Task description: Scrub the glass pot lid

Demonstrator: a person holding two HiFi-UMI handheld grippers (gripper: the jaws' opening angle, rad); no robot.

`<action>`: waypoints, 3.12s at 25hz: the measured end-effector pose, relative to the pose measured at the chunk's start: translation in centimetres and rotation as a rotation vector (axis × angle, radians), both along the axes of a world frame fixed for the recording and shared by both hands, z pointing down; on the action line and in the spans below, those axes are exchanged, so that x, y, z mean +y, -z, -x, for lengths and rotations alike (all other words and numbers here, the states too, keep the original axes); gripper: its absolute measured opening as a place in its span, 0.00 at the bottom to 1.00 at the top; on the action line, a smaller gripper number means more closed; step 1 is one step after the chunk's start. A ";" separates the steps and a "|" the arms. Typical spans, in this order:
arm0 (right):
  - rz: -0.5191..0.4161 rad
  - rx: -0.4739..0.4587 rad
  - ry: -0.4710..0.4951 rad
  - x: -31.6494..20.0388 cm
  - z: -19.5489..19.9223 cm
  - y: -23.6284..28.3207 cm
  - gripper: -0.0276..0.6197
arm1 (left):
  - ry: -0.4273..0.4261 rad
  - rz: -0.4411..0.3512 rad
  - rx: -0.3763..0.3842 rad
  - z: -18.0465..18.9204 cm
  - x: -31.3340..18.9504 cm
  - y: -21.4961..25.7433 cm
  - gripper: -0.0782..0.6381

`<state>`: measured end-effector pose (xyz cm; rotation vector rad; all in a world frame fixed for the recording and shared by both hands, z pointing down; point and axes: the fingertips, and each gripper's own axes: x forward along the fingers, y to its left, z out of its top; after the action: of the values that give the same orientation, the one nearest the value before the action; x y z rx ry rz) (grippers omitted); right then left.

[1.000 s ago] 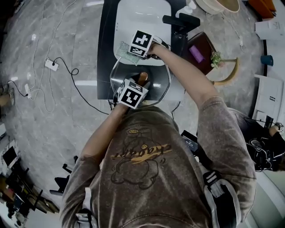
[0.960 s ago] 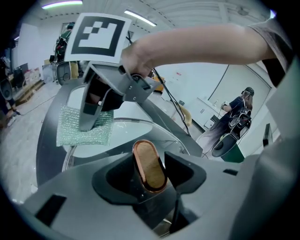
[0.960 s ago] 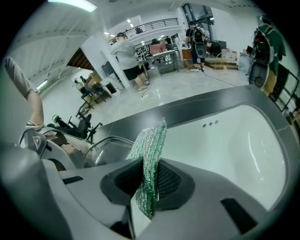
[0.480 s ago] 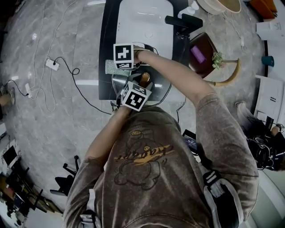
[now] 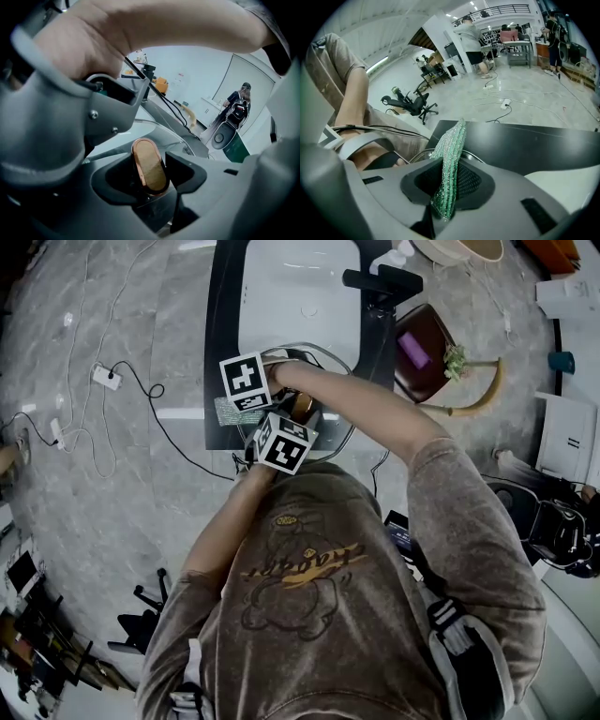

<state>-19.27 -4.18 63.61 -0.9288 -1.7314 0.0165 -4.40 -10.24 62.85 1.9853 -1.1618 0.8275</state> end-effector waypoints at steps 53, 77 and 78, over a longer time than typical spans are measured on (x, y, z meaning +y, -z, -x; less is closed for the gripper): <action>-0.306 -0.766 -1.568 -10.6 -24.9 17.9 0.17 | 0.038 -0.357 0.097 4.8 -0.7 13.2 0.43; -0.513 -0.902 -1.763 -6.8 -28.2 19.1 0.17 | 0.224 -0.562 0.159 7.1 -0.2 17.3 0.13; -0.522 -0.909 -1.759 -6.8 -28.2 19.1 0.17 | 0.229 -0.579 0.159 7.2 -0.1 17.6 0.12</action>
<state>8.92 -10.94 44.46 1.3419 -2.6198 0.3037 -11.56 -10.35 45.30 2.2527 -1.6230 0.2177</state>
